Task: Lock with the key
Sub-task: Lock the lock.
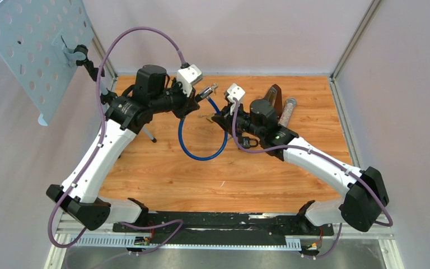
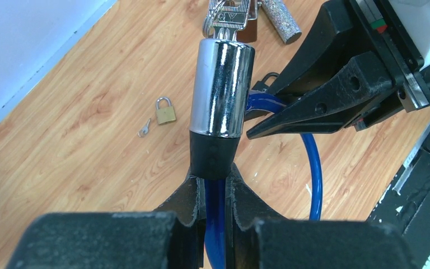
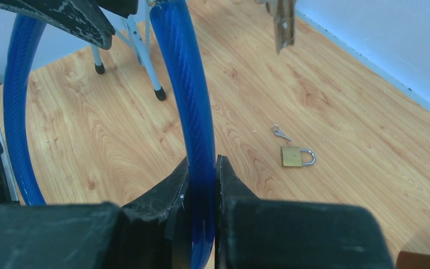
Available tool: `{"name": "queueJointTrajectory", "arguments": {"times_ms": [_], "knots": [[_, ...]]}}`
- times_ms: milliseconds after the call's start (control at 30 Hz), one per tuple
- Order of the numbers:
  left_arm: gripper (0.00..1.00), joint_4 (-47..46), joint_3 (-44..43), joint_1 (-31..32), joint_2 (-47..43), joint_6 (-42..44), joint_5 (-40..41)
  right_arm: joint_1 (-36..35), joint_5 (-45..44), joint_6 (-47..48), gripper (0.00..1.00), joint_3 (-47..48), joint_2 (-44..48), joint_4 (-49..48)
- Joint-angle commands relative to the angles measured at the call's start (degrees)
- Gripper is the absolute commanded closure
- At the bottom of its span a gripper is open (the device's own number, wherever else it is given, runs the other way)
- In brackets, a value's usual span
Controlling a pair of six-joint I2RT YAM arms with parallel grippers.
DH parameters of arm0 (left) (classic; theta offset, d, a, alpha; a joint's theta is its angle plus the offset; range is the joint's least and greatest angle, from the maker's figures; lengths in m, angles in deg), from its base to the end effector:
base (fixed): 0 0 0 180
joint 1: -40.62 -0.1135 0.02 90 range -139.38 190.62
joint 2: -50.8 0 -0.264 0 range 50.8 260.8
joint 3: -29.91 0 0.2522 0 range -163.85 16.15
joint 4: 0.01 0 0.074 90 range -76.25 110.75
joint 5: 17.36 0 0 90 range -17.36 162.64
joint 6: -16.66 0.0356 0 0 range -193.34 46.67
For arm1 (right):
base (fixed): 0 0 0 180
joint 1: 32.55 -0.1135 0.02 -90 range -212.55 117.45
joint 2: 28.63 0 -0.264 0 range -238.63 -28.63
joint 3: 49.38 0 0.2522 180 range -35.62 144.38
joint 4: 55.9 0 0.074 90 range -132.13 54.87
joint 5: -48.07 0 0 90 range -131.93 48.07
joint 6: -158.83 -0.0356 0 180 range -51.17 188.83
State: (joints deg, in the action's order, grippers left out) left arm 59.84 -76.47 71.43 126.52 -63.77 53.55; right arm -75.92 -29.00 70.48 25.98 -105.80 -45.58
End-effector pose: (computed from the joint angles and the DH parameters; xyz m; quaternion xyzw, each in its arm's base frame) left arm 0.2223 -0.1461 0.4455 0.3723 0.7693 -0.2325 0.4642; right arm 0.2269 0.2253 0.3401 -0.3613 0.6869 0.3042 0.5523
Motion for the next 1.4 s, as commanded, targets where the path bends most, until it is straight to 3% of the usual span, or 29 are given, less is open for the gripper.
{"name": "queueJointTrajectory", "arguments": {"times_ms": [0, 133, 267, 533, 833, 1200, 1367], "knots": [[0.84, 4.26, 0.13, 1.61, 1.79, 1.69, -3.0, -1.01, 2.81, -0.6, 1.0, -0.25, 3.46, -21.39], [0.57, 3.21, -0.98, 1.62, 1.24, 1.12, -3.92, -0.99, 1.59, -0.29, 1.0, -3.14, 3.33, -24.93], [0.41, -0.18, -0.5, 1.61, -0.29, -0.14, -5.04, -1.01, 1.28, 0.34, 1.0, -5.88, 3.34, -28.18], [0.19, -6.9, 0.21, 1.57, -2.89, -4.14, -5.68, -1.01, 1.09, 1.45, 1.0, -7.51, 3.32, -28.29], [0.21, -17.97, 4.87, 1.61, -3.2, -17.16, -5.54, -1.01, -1.98, 0.77, 1.0, -8.65, 3.51, -29.33], [0.15, -20.59, 4.01, 1.62, -3.35, -24.17, -2.28, -1.1, -5.08, 0.96, 1.0, -9.99, 3.16, -31.16], [0.24, -23.83, 6.86, 1.58, -2.5, -30.6, 0.54, -1.07, -5.8, -0.48, 1.0, -9.29, 2.34, -32.74]]}}
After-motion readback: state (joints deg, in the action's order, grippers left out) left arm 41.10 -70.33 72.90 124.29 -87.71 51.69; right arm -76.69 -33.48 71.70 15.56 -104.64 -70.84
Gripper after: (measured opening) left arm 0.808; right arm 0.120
